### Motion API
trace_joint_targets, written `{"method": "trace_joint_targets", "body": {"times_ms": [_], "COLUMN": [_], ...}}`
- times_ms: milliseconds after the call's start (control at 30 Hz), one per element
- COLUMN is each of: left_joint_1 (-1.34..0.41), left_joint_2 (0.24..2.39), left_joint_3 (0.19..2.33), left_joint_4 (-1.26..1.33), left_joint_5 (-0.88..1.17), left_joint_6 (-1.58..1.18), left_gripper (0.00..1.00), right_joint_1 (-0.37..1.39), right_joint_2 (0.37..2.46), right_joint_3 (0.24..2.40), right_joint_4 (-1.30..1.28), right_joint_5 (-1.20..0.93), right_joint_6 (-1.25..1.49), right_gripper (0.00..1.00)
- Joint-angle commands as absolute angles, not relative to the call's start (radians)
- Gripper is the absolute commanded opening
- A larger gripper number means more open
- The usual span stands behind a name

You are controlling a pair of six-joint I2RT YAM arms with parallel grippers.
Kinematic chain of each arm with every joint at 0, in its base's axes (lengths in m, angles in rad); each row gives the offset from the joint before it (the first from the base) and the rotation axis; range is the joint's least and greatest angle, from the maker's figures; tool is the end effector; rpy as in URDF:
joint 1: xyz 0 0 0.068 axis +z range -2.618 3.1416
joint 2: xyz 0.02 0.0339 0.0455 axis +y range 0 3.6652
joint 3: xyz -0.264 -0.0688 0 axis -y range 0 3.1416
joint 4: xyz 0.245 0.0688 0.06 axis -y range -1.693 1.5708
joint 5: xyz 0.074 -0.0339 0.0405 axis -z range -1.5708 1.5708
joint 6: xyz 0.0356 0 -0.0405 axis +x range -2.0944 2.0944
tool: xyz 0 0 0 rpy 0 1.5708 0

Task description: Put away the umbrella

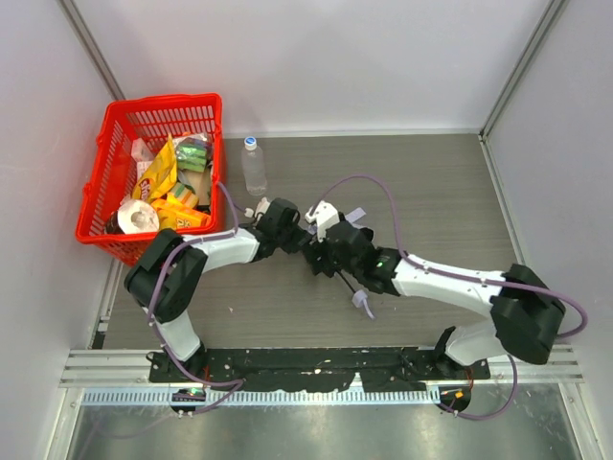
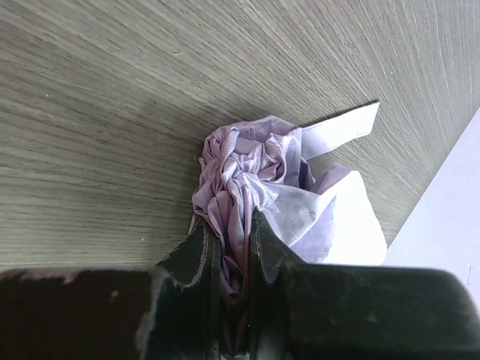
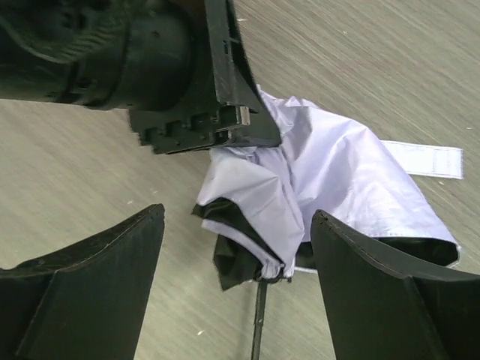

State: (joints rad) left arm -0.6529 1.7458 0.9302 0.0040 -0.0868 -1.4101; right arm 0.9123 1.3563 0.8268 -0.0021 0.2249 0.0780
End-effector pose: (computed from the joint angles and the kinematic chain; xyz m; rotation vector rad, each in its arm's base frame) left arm 0.2822 -0.2120 0.1568 -0.9875 2.3624 -0.8193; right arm 0.1894 0.2318 0.2444 -0.7282 1.9786 0.3628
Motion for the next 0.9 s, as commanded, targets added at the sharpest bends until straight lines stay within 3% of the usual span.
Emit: {"method": "trace_joint_targets", "body": {"times_ms": [0,433,633,700,833,867], "left_joint_1": [-0.66,-0.66,-0.658,-0.658,-0.66,-0.658], "left_joint_2": [1.756,1.752,1.738,1.733,1.724,1.724], "left_joint_3": [0.907,0.914,0.902,0.896,0.873,0.865], "left_joint_4": [-0.252,-0.276,-0.278,-0.276,-0.236,-0.216], "left_joint_5": [-0.124,-0.112,-0.117,-0.118,-0.121,-0.118], "left_joint_6": [-1.396,-1.434,-1.448,-1.451,-1.448,-1.436], "left_gripper": [0.0,0.0,0.0,0.0,0.0,0.0], "right_joint_1": [0.971,1.034,1.025,1.012,1.0,0.983], "right_joint_2": [1.462,1.726,1.857,1.867,1.849,1.847], "right_joint_3": [0.815,0.836,0.876,0.877,0.824,0.816], "right_joint_4": [0.204,0.301,0.255,0.238,0.267,0.25], "right_joint_5": [0.492,0.731,0.83,0.798,0.679,0.652], "right_joint_6": [0.008,-0.011,0.089,0.115,0.121,0.13], "right_gripper": [0.83,0.84,0.79,0.68,0.17,0.1]}}
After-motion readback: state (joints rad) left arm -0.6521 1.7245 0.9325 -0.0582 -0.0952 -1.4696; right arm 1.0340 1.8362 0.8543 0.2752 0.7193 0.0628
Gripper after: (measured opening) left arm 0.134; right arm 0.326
